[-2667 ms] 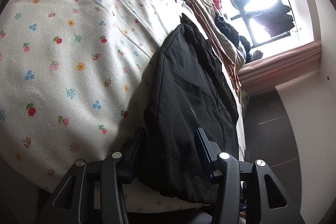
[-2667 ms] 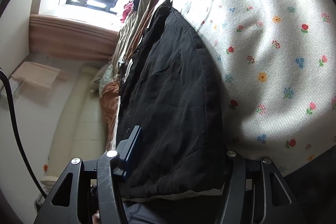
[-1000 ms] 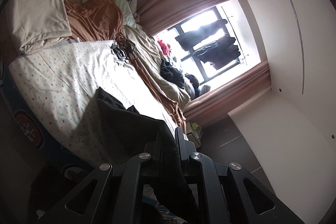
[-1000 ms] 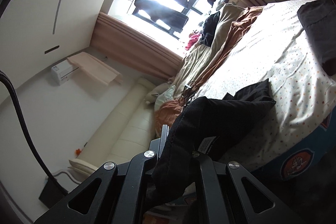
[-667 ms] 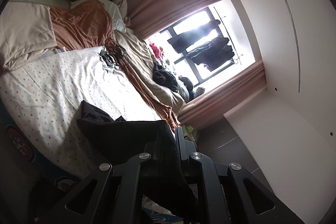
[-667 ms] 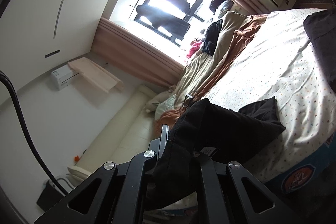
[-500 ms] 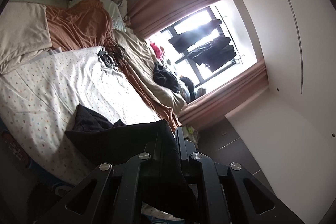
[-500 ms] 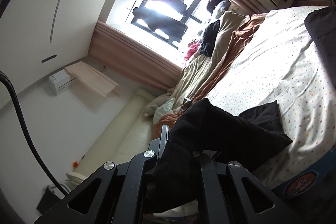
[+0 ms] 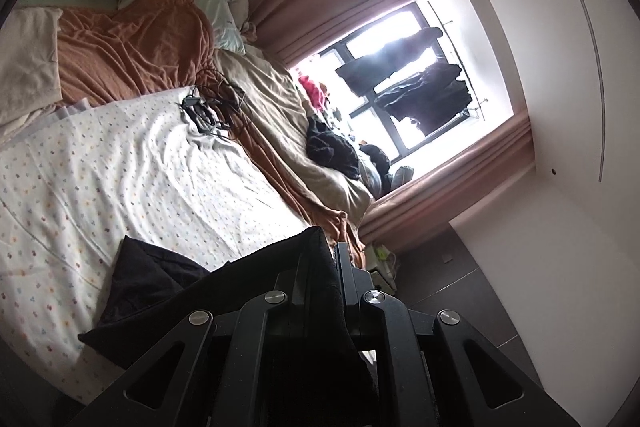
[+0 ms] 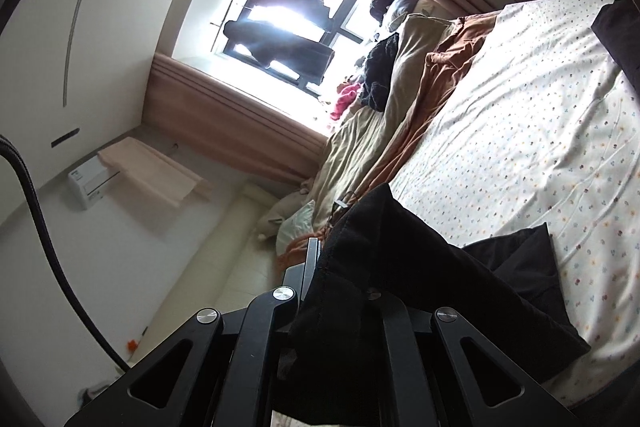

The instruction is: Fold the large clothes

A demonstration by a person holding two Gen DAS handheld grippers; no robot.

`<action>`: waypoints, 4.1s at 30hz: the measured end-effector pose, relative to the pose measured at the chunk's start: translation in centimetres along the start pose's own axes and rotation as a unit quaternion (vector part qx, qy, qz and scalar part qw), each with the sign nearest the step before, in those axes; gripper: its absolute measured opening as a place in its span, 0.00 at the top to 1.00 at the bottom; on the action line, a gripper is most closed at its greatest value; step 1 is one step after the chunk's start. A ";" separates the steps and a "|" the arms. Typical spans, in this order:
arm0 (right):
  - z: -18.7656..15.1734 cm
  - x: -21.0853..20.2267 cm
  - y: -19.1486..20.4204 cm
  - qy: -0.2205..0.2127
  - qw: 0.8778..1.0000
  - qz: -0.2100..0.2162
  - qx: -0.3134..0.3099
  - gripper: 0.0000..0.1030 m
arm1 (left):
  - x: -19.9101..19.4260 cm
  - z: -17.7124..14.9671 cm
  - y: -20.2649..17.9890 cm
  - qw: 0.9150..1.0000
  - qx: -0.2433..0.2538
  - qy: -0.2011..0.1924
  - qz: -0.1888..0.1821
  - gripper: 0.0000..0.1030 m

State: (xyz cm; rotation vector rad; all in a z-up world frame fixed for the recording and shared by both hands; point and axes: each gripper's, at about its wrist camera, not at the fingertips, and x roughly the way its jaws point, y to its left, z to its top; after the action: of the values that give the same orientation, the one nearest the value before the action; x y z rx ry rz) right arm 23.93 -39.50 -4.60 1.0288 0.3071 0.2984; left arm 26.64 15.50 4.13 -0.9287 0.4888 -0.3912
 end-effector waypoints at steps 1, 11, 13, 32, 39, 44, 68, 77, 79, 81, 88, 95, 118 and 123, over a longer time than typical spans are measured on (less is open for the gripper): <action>0.2 0.8 -0.3 0.001 1.000 -0.003 0.001 0.94 | 1.0 0.3 0.3 1.000 -0.002 0.004 0.003 0.91; 1.9 8.2 -5.5 0.027 0.998 -0.048 0.020 0.93 | 9.6 2.0 5.1 0.999 -0.027 0.032 0.033 0.91; 1.9 9.7 -6.9 0.034 0.997 -0.059 0.027 0.92 | 11.4 2.0 6.3 0.998 -0.034 0.040 0.043 0.91; 0.7 14.9 -14.1 0.058 0.985 -0.158 0.040 0.27 | 21.1 -0.4 17.4 0.982 -0.097 0.090 0.137 0.51; 0.2 13.3 -13.4 0.066 0.980 -0.186 0.039 0.27 | 18.6 -0.3 16.6 0.982 -0.082 0.072 0.155 0.36; -0.7 10.7 -11.6 0.069 0.978 -0.196 0.016 0.27 | 16.3 -1.2 16.5 0.982 -0.077 0.078 0.151 0.36; -8.5 4.0 -6.6 0.146 0.952 -0.262 -0.060 0.27 | 5.4 -8.0 20.9 0.963 -0.074 0.156 0.206 0.36; -13.7 6.8 -5.1 0.206 0.939 -0.259 -0.093 0.27 | 3.6 -10.5 23.4 0.955 -0.113 0.178 0.210 0.36; -14.4 7.5 -5.1 0.214 0.935 -0.265 -0.100 0.29 | 3.6 -11.0 23.5 0.954 -0.114 0.184 0.206 0.36; -14.6 8.0 -5.7 0.218 0.930 -0.276 -0.103 0.30 | 3.8 -11.6 23.7 0.955 -0.120 0.188 0.196 0.36; -12.7 8.0 -8.9 0.209 0.919 -0.324 -0.083 0.36 | 5.9 -11.8 23.9 0.955 -0.137 0.189 0.181 0.36; -12.3 7.7 -11.3 0.232 0.901 -0.360 -0.072 0.55 | 6.8 -11.7 23.8 0.954 -0.126 0.178 0.205 0.53; -15.5 9.7 -4.5 0.268 0.899 -0.312 -0.150 0.56 | 5.7 -11.9 25.4 0.954 -0.162 0.172 0.186 0.75; -18.6 12.4 -3.1 0.307 0.892 -0.290 -0.161 0.56 | 5.3 -12.0 25.8 0.954 -0.169 0.172 0.179 0.74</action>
State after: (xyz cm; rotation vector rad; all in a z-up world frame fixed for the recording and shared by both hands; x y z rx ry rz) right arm 28.41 -21.65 -17.61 0.4524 1.0808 0.1128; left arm 27.12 18.84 -24.60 -1.0796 1.0515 -0.1365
